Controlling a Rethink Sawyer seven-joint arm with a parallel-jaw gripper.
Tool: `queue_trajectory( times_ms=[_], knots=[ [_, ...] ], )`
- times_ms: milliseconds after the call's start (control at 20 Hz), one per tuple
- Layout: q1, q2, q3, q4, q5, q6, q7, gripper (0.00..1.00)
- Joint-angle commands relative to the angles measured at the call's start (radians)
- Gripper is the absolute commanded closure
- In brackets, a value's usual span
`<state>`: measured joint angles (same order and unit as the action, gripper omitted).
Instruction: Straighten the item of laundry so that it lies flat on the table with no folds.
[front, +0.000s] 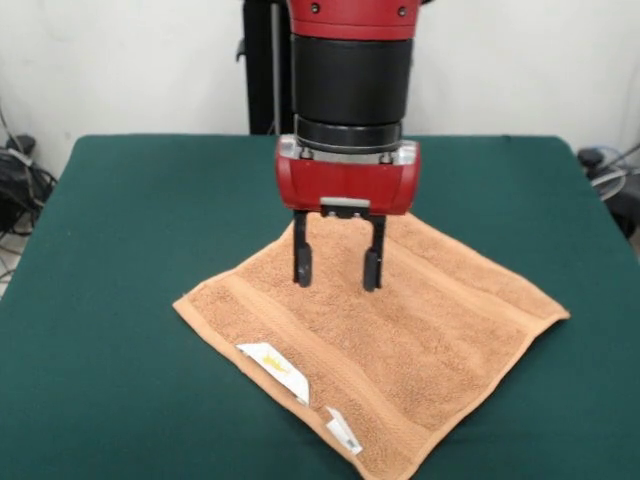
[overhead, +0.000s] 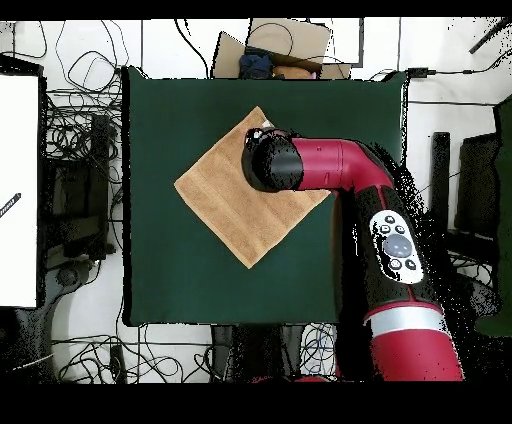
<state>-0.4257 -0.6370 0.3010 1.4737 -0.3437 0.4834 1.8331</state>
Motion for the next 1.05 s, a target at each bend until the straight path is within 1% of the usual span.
queue_trajectory(
  times_ms=[50,200,400,700,900,1050],
  knots=[
    [0.004,-0.006,0.120,0.068,0.000,0.070,-0.083,0.00],
    [0.002,-0.020,0.127,0.092,0.000,0.072,-0.074,0.00],
    [0.023,-0.049,0.090,0.117,-0.008,0.063,-0.020,0.00],
    [0.075,-0.075,0.012,0.118,-0.006,0.080,0.075,0.00],
    [0.095,-0.077,-0.012,0.105,0.004,0.097,0.094,0.00],
    [0.094,-0.077,-0.021,0.106,0.013,0.092,0.099,0.00]
  ],
)
